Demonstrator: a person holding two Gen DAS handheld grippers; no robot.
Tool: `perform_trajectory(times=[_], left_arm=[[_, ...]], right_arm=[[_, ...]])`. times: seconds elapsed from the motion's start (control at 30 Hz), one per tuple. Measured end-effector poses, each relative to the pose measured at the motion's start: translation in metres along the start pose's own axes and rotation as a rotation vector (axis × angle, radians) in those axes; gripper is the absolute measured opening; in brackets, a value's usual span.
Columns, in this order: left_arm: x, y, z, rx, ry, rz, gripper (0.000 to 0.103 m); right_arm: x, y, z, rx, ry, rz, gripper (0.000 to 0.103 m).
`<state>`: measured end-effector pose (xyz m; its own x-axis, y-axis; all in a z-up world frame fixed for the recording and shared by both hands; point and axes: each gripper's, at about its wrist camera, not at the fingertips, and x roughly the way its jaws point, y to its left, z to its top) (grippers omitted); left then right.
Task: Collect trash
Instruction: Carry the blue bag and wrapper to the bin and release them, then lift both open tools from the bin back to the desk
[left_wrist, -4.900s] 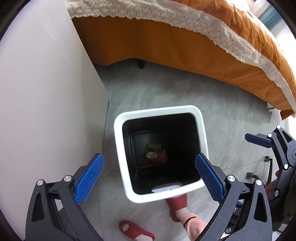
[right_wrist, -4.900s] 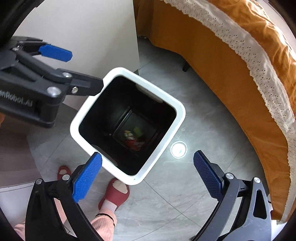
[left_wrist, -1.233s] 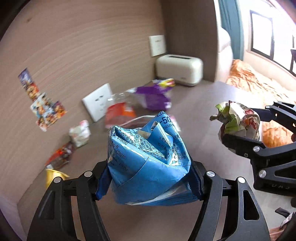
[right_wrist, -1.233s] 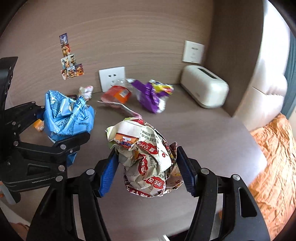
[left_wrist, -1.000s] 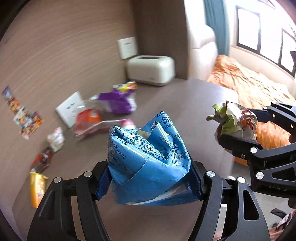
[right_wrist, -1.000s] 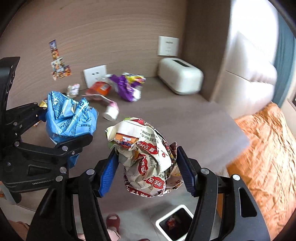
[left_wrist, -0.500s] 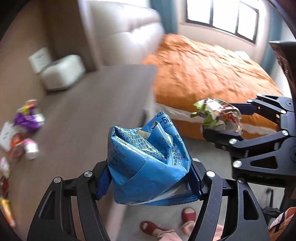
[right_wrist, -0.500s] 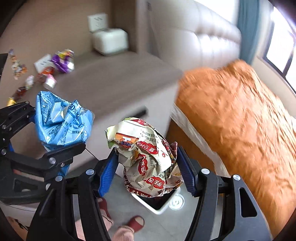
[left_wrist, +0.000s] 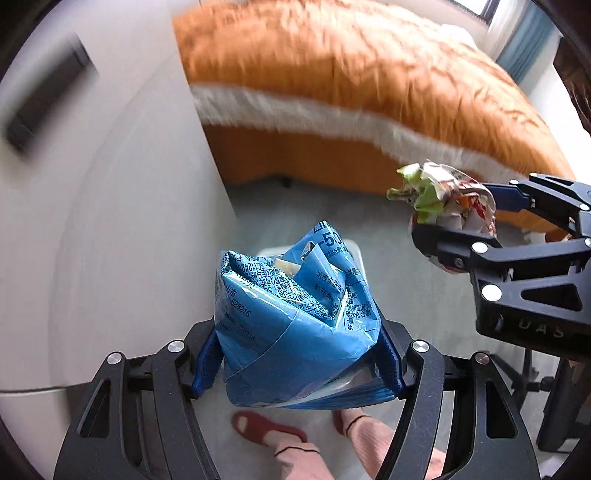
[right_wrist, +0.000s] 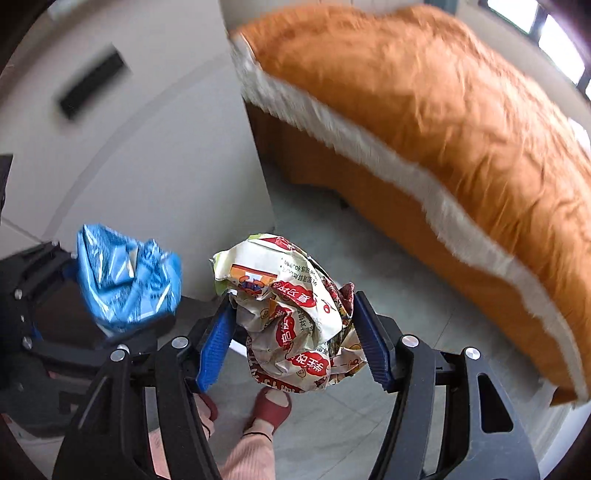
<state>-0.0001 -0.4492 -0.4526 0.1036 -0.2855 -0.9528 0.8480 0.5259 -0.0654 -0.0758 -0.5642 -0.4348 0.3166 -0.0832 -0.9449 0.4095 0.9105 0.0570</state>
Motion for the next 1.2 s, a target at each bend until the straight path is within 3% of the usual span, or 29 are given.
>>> perform_trajectory(times=[0.3, 0.33, 0.37, 0.43, 0.53, 0.87, 1.2], left_arm=[[0.133, 0.010, -0.019, 0.016, 0.095, -0.015, 0.069], [0.140, 0.012, -0.020, 0.012, 0.102, -0.019, 0.073], [0.148, 0.012, -0.019, 0.007, 0.113, -0.023, 0.086], [0.167, 0.014, -0.020, -0.012, 0.128, -0.004, 0.096], [0.184, 0.016, -0.027, -0.023, 0.152, 0.004, 0.096], [0.181, 0.003, -0.016, 0.019, 0.149, 0.017, 0.097], [0.119, 0.000, 0.001, 0.021, 0.089, 0.041, 0.097]], right_arm=[[0.136, 0.002, -0.023, 0.047, 0.089, 0.001, 0.065], [0.145, 0.001, -0.025, 0.049, 0.092, -0.004, 0.077], [0.156, -0.001, -0.029, 0.054, 0.099, -0.010, 0.095], [0.166, -0.004, -0.034, 0.061, 0.097, -0.041, 0.098], [0.182, -0.011, -0.041, 0.058, 0.131, -0.084, 0.098], [0.175, -0.013, -0.039, 0.054, 0.143, -0.092, 0.098], [0.117, -0.010, -0.020, 0.097, 0.089, -0.087, 0.098]])
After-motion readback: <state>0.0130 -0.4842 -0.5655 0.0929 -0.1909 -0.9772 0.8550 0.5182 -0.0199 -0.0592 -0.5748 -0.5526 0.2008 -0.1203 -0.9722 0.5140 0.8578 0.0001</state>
